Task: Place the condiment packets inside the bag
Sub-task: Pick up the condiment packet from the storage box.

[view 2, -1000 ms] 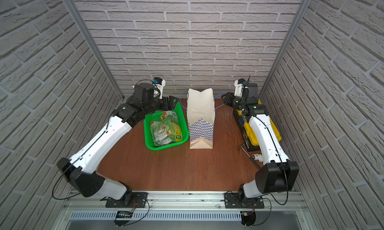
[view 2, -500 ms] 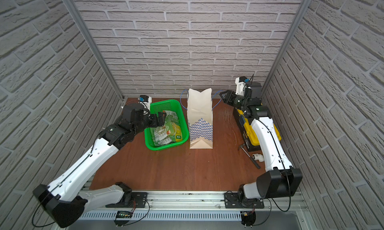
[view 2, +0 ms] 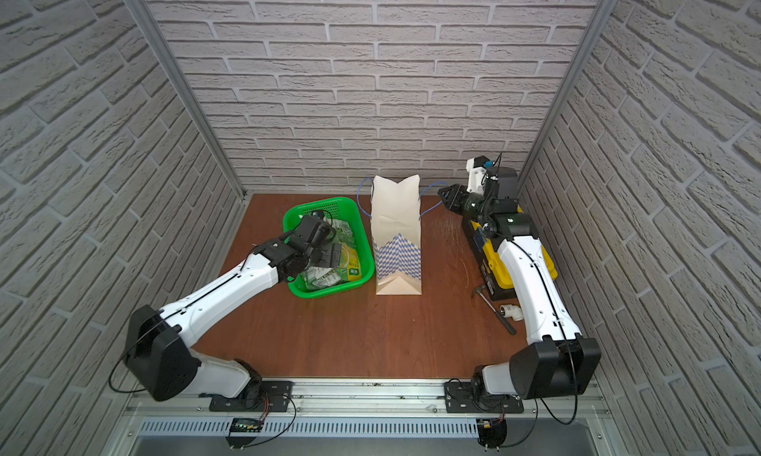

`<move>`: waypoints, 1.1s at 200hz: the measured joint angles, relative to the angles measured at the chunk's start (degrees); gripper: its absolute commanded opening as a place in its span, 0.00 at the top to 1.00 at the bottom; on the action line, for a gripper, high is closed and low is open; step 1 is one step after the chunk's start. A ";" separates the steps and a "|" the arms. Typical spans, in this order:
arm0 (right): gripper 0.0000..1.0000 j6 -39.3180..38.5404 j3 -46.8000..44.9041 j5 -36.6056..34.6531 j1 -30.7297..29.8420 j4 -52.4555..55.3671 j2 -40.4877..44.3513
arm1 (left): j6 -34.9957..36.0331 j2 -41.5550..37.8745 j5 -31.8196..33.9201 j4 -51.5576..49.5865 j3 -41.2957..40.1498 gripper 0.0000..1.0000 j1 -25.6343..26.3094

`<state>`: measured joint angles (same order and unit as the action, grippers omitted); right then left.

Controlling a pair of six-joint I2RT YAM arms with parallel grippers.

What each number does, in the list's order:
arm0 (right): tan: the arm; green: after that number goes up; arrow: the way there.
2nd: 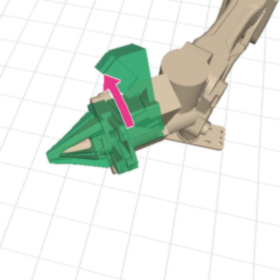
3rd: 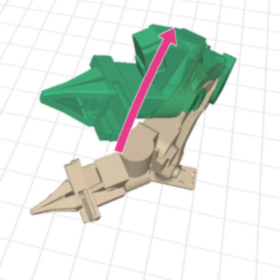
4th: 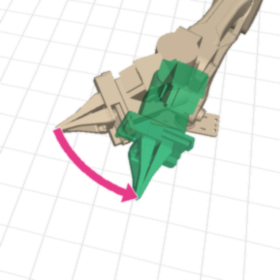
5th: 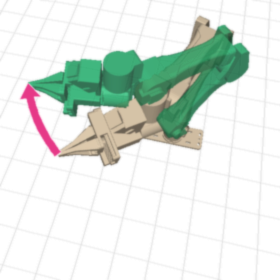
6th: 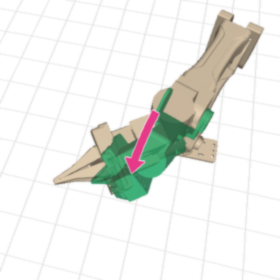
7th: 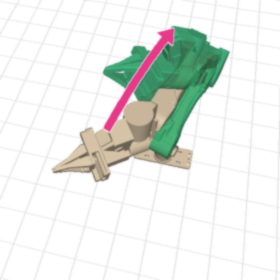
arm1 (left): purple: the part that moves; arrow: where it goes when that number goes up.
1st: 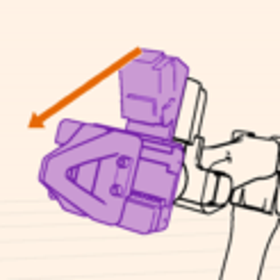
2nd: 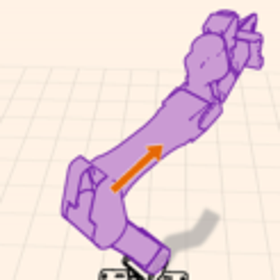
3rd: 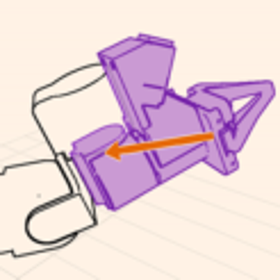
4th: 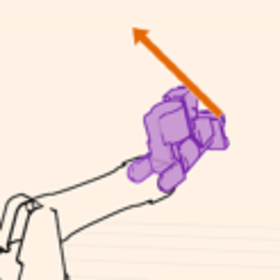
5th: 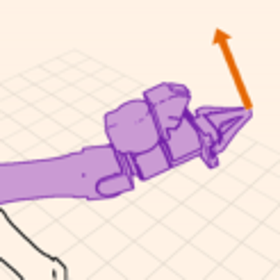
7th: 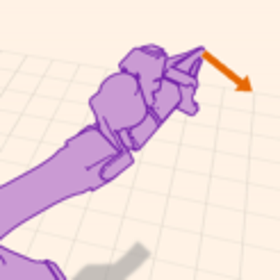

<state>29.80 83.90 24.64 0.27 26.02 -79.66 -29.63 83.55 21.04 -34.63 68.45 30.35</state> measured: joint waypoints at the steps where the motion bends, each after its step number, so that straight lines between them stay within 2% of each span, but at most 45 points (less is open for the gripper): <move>1: 0.75 -0.02 -0.04 -0.02 0.00 0.00 0.02 | -0.02 0.28 0.20 -0.13 0.22 0.02 0.15; 49: 0.78 -0.39 -1.03 -0.66 0.00 0.09 1.51 | -3.63 8.74 6.40 -2.34 5.99 0.02 1.11; 96: 0.78 -0.55 -2.64 -0.52 0.00 -0.42 1.73 | -6.54 14.14 9.20 -4.42 9.84 0.11 0.92; 118: 0.78 -0.63 -4.22 -0.44 0.00 -0.92 2.12 | -7.10 16.20 9.42 -4.94 11.26 0.10 0.83; 128: 0.78 -0.66 -4.92 -0.37 0.00 -1.09 2.36 | -7.56 16.94 9.42 -5.18 11.69 0.02 0.83; 135: 0.78 -0.66 -5.42 -0.33 0.00 -1.27 2.54 | -7.78 17.29 9.31 -5.27 11.89 0.02 0.83; 194: 0.77 -0.48 -7.69 0.59 0.00 -3.41 3.13 | -8.81 17.97 7.93 -5.25 11.93 0.02 0.37; 211: 0.77 -0.42 -8.09 0.94 0.00 -3.87 3.17 | -9.07 18.27 7.78 -5.20 11.93 0.10 -0.07; 220: 0.77 -0.44 -8.24 1.01 0.00 -4.02 3.17 | -9.18 18.38 7.69 -5.14 11.93 0.11 -0.28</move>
<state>29.36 75.66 25.65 0.27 22.00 -76.49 -38.81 101.93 28.73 -39.77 80.38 30.06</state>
